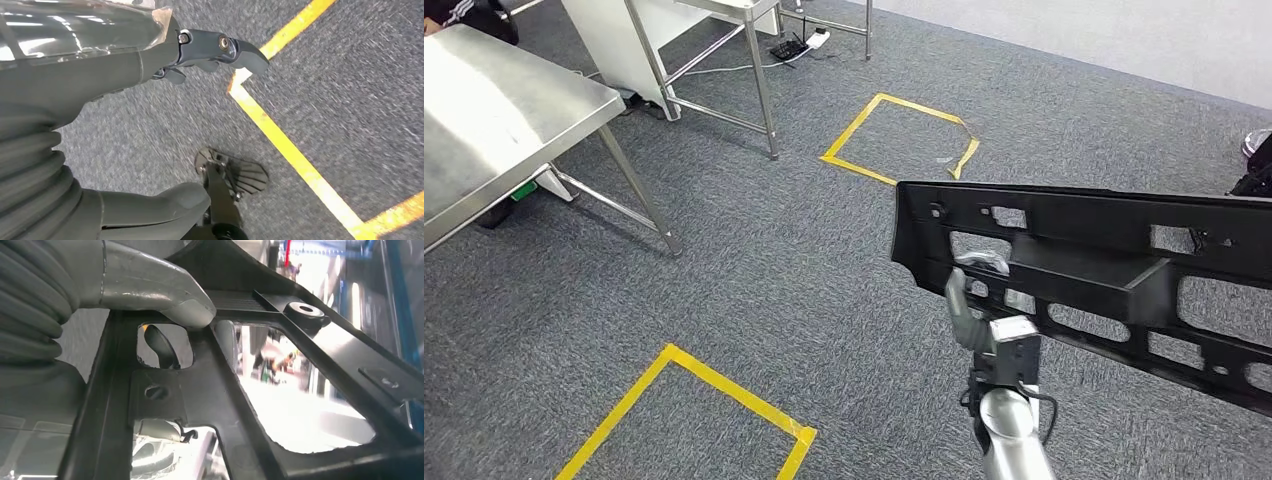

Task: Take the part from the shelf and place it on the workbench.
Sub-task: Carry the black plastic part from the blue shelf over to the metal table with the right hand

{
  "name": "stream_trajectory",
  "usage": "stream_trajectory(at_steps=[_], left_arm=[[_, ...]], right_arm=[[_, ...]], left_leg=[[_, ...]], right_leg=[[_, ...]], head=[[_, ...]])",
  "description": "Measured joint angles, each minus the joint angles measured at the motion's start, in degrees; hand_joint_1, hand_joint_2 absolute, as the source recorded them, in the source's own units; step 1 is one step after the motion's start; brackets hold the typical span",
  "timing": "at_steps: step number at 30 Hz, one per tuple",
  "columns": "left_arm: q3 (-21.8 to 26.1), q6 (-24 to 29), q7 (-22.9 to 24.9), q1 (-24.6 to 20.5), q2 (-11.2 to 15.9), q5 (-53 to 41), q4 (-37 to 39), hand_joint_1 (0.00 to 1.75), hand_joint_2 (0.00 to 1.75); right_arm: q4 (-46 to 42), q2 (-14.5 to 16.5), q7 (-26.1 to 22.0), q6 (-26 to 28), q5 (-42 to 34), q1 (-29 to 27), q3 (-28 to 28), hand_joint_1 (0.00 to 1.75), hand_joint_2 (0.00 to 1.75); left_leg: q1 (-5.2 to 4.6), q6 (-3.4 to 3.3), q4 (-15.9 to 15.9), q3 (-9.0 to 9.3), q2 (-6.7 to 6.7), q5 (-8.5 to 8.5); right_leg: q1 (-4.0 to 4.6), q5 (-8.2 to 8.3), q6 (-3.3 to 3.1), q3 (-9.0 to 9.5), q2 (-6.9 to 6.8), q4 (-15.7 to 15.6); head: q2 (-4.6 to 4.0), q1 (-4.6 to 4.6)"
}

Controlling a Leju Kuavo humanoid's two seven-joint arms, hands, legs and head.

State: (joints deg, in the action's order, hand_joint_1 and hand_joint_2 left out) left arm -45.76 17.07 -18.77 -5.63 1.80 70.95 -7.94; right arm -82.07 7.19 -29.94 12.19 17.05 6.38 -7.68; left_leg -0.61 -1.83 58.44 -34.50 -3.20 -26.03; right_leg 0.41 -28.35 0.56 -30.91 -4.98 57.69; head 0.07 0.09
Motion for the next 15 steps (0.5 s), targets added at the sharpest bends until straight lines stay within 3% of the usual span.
stream_trajectory(at_steps=[2, 4, 6, 8, 9, 10, 12, 13, 15], left_arm=[[0.3, -1.0, 0.4, 0.0, 0.5, 0.4, 0.2, 0.0, 1.75], [0.5, -1.4, 0.7, -0.1, 0.9, 1.1, 0.4, 0.0, 1.75], [0.7, -1.8, 0.9, -0.3, 1.2, 1.6, 0.5, 0.0, 1.75], [0.8, -2.2, 1.0, -0.3, 1.3, 1.9, 0.5, 0.0, 1.75], [0.8, -2.4, 1.0, -0.3, 1.3, 2.0, 0.5, 0.0, 1.75], [0.9, -2.5, 1.0, -0.3, 1.3, 2.0, 0.5, 0.0, 1.75], [1.0, -2.5, 1.0, -0.3, 1.4, 2.0, 0.5, 0.0, 1.75], [1.0, -2.5, 1.0, -0.3, 1.5, 2.0, 0.6, 0.0, 1.75], [1.1, -3.0, 1.0, -0.2, 1.6, 2.5, 0.7, 0.0, 1.75]], right_arm=[[-0.4, 0.2, 1.3, 0.0, 0.1, 0.3, -1.4, 1.75, 1.75], [-0.9, 0.3, 2.2, -0.2, 0.2, 0.5, -2.4, 1.75, 1.75], [-1.1, 0.3, 2.9, -0.5, 0.3, 0.6, -3.3, 1.75, 1.75], [-1.1, 0.2, 3.2, -0.8, 0.3, 0.6, -3.9, 1.75, 1.75], [-1.1, 0.2, 3.3, -0.9, 0.3, 0.6, -4.2, 1.75, 1.75], [-1.1, 0.2, 3.3, -0.9, 0.3, 0.6, -4.5, 1.75, 1.75], [-1.2, 0.2, 3.3, -0.9, 0.3, 0.8, -4.8, 1.75, 1.75], [-1.2, 0.2, 3.3, -0.9, 0.3, 0.9, -5.0, 1.75, 1.75], [-1.3, 0.3, 3.4, -0.9, 0.3, 1.1, -5.3, 1.75, 1.75]], left_leg=[[0.18, -0.46, -0.4, 0.08, 1.14, 0.27], [0.62, -1.08, -0.9, 0.43, 2.18, 0.67], [0.81, -1.38, -1.0, 0.47, 3.31, 0.85], [0.82, -1.4, -1.0, 0.39, 4.58, 0.86], [0.86, -1.38, -1.0, 0.42, 5.25, 0.86], [0.95, -1.31, -0.9, 0.5, 5.91, 0.83], [1.1, -0.9, -0.7, 0.58, 7.17, 0.69], [1.08, -0.57, -0.5, 0.49, 7.67, 0.59], [1.01, 0.23, -0.5, 0.14, 8.31, 0.7]], right_leg=[[0.05, -0.29, 0.49, 0.13, -0.42, 0.1], [-0.05, -1.96, 0.76, -1.11, 1.58, 3.1], [-0.42, -5.09, 0.67, -4.67, 4.07, 10.5], [-0.73, -6.92, 1.01, -7.87, 4.64, 16.6], [-0.89, -6.4, 1.49, -8.02, 4.69, 16.5], [-1.09, -4.97, 2.11, -6.99, 4.78, 14.0], [-1.51, -1.3, 3.15, -3.2, 5.58, 5.6], [-1.64, -0.14, 3.18, -1.74, 6.05, 2.5], [-1.48, 0.5, 2.44, -0.92, 6.49, 0.6]], head=[[0.0, -0.01], [0.0, 0.04], [0.0, 0.09], [0.0, 0.1], [0.0, 0.1], [0.0, 0.1], [0.0, 0.1], [0.0, 0.11], [0.0, 0.05]])
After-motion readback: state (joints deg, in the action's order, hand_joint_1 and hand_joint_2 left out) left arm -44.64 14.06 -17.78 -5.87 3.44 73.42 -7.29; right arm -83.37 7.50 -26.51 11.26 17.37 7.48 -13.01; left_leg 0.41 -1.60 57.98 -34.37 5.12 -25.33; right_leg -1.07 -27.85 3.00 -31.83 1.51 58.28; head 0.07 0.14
